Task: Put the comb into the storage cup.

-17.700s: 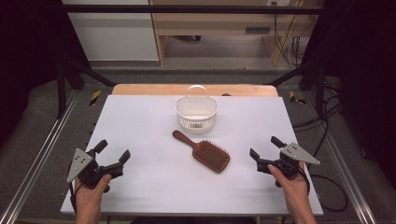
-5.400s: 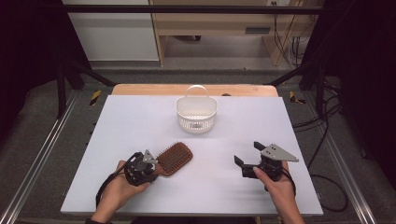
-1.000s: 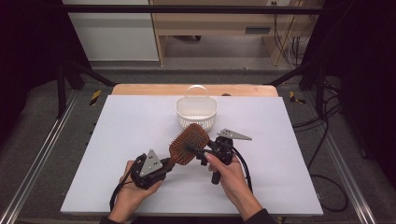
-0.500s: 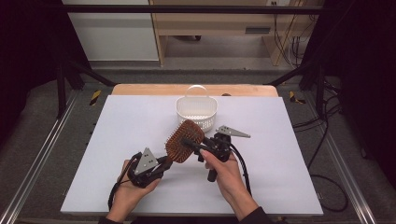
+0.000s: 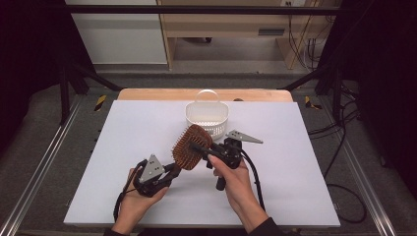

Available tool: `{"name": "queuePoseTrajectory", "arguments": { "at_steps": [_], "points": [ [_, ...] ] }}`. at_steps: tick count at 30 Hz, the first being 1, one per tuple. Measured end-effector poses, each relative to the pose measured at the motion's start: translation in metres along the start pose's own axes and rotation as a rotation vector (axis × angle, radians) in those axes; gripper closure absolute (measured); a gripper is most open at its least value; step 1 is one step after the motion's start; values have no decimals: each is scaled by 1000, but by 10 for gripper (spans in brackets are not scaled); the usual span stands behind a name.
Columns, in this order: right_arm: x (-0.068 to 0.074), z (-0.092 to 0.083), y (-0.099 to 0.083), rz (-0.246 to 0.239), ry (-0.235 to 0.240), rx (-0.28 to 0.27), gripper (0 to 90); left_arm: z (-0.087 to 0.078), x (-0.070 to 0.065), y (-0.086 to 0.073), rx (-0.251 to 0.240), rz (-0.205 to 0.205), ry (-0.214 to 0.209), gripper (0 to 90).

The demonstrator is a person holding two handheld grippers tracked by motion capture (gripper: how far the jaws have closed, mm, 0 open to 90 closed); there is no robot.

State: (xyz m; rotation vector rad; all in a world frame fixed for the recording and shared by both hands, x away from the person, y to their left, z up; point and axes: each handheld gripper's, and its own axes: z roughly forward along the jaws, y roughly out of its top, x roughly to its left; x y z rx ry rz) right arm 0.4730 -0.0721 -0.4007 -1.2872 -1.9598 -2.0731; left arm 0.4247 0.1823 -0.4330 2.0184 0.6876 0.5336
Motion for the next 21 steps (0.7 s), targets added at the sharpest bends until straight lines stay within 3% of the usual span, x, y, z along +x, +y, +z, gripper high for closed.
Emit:
{"name": "queuePoseTrajectory", "arguments": {
  "at_steps": [8,16,18,21],
  "points": [
    [5,3,6,-13,-7,1,545,-3,5,-2,-42,-53,0,696],
    [2,-3,16,-20,-41,-35,544,-11,12,-4,-122,-120,26,485],
    [0,-7,21,-18,-66,-54,542,-16,14,-6,-150,-155,73,398],
    [-3,-11,25,-15,-79,-67,541,-23,17,-11,-173,-167,118,327]
  ]
}}
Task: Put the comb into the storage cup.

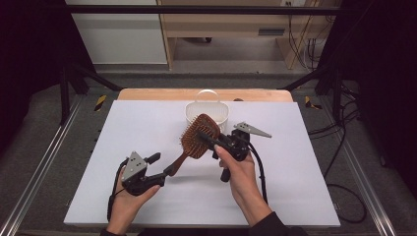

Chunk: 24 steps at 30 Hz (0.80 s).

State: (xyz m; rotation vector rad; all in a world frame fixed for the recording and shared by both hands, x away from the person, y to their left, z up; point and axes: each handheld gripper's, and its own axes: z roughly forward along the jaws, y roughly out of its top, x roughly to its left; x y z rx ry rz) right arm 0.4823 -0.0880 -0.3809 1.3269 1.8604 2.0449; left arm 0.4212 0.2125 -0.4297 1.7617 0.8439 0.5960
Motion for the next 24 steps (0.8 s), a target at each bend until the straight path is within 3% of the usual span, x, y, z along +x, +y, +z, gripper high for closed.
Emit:
{"name": "queuePoseTrajectory", "arguments": {
  "at_steps": [7,12,16,24],
  "points": [
    [-4,-2,4,10,-18,-12,539,-23,11,-11,-36,-30,103,123],
    [-4,-3,11,7,-25,-29,538,-42,24,-18,-80,-48,164,76],
    [-4,-5,18,1,-35,-38,537,-44,35,-21,-103,-81,198,69],
    [-7,-11,30,-6,-59,-66,537,-42,36,-23,-98,-76,201,53]
  ]
}}
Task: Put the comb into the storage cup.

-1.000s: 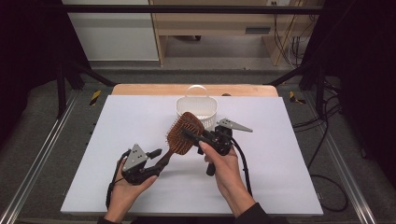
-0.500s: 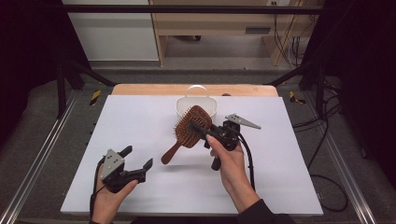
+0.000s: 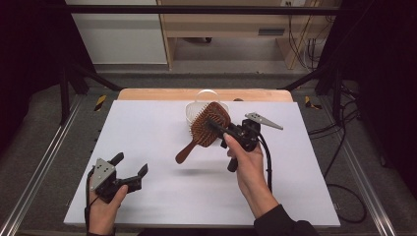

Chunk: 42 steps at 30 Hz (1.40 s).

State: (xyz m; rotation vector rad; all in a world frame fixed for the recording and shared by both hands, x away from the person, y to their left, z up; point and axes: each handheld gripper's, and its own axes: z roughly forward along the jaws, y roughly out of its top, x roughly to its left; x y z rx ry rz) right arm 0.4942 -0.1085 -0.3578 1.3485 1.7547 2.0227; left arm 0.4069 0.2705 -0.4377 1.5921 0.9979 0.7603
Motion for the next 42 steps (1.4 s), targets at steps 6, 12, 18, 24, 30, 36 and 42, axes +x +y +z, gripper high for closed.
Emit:
{"name": "queuePoseTrajectory", "arguments": {
  "at_steps": [6,12,18,24,30,36,42],
  "points": [
    [-3,-2,7,1,-12,-11,537,0,-1,0,-3,5,-2,49],
    [-4,-3,14,-3,-20,-20,537,1,-1,-1,-2,8,0,47],
    [-5,-3,21,-1,-30,-27,537,0,-1,-1,-5,11,0,43],
    [-6,-5,30,0,-36,-48,537,1,-2,-1,-6,18,-3,41],
    [-7,-6,41,7,-44,-68,537,1,-2,-1,-7,22,0,38],
    [-9,-8,49,6,-51,-81,537,1,-2,-1,-8,23,-1,35],
    [-9,-7,55,2,-55,-91,537,1,-2,-1,-9,22,0,34]
  ]
}}
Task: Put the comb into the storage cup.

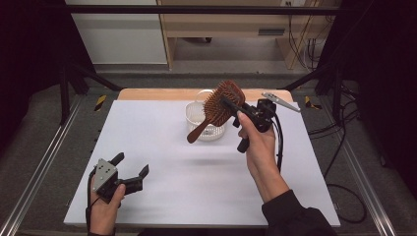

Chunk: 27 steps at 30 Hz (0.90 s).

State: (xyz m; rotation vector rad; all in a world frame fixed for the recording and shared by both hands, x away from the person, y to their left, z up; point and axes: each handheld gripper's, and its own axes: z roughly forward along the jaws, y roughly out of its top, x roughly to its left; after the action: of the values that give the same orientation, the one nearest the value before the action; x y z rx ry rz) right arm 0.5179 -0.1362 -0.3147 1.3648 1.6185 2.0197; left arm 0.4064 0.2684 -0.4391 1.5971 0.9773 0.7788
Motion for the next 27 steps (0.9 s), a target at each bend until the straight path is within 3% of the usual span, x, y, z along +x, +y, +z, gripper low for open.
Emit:
{"name": "queuePoseTrajectory", "arguments": {
  "at_steps": [21,27],
  "points": [
    [4,13,25,-15,-13,-25,537,5,-1,1,-25,15,6,25],
    [3,20,31,-14,-23,-32,537,10,3,1,-35,3,22,25]
  ]
}}
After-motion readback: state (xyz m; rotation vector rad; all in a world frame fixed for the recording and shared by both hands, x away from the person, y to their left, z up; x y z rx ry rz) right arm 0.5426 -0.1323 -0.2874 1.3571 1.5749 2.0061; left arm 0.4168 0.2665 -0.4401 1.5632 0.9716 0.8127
